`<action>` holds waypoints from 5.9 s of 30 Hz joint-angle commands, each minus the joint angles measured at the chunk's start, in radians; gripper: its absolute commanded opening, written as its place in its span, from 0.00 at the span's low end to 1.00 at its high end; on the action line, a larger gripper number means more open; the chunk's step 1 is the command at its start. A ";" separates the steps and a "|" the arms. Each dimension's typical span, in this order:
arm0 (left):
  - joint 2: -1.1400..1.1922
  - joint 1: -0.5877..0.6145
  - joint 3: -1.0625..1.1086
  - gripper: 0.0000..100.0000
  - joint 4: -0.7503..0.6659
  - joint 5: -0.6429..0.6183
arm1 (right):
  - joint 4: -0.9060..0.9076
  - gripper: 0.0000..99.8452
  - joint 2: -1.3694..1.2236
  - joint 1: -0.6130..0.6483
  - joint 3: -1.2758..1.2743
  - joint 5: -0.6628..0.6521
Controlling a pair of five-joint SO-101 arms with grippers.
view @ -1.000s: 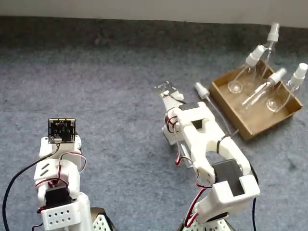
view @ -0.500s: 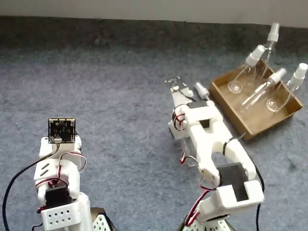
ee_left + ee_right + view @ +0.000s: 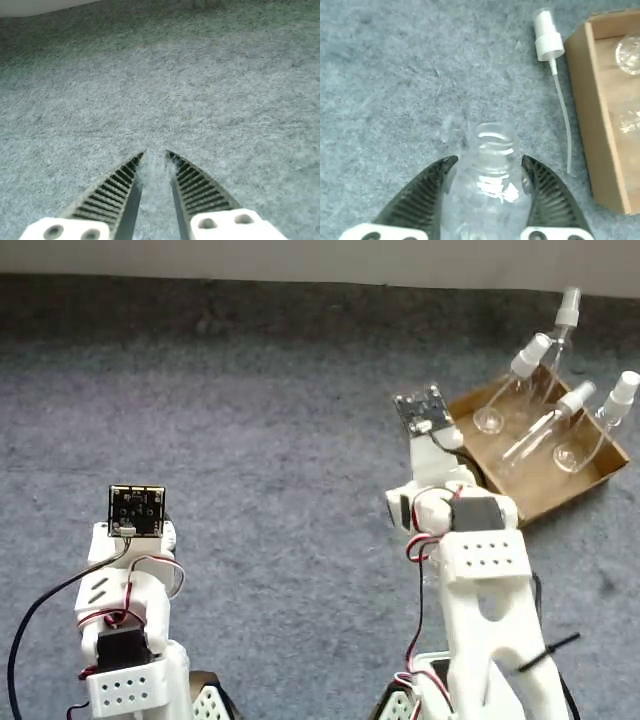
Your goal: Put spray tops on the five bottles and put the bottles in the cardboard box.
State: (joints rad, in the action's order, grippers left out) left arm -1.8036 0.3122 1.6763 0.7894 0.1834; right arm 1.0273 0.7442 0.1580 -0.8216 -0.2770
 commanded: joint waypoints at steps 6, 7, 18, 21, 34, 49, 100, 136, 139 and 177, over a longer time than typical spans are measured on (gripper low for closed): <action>-0.007 -0.081 -0.038 0.02 0.124 0.098 | 0.010 0.10 0.443 -0.130 -0.166 0.009; -0.005 -0.091 -0.058 0.02 0.147 0.100 | 0.010 0.10 0.479 -0.143 -0.188 0.009; -0.002 -0.248 -0.323 0.02 0.388 0.261 | 0.013 0.10 0.707 -0.294 -0.337 0.130; 0.013 -0.248 -0.400 0.02 0.437 0.308 | 0.016 0.10 0.759 -0.295 -0.374 0.157; 0.595 -0.371 -0.777 0.02 0.480 0.330 | 0.016 0.10 1.061 -0.292 -0.521 0.186; 1.204 -0.670 -1.185 0.02 0.476 0.094 | -0.010 0.10 1.093 -0.355 -0.585 0.193; 3.129 -0.837 -3.335 0.15 0.356 -0.898 | -0.206 0.10 1.093 -0.401 -0.785 0.186; 3.318 -0.914 -3.333 0.15 0.172 -1.056 | -0.203 0.10 1.093 -0.404 -0.785 0.184; 3.326 -0.914 -3.335 0.15 0.176 -1.056 | -0.203 0.10 1.093 -0.404 -0.785 0.184; 3.324 -0.759 -3.336 0.03 0.652 -1.013 | -0.203 0.10 1.093 -0.401 -0.783 0.184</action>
State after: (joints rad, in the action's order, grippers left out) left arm 1.5182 -0.4826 -1.6594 1.4047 -0.8677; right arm 0.8493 1.8259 -0.2378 -1.6226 -0.0928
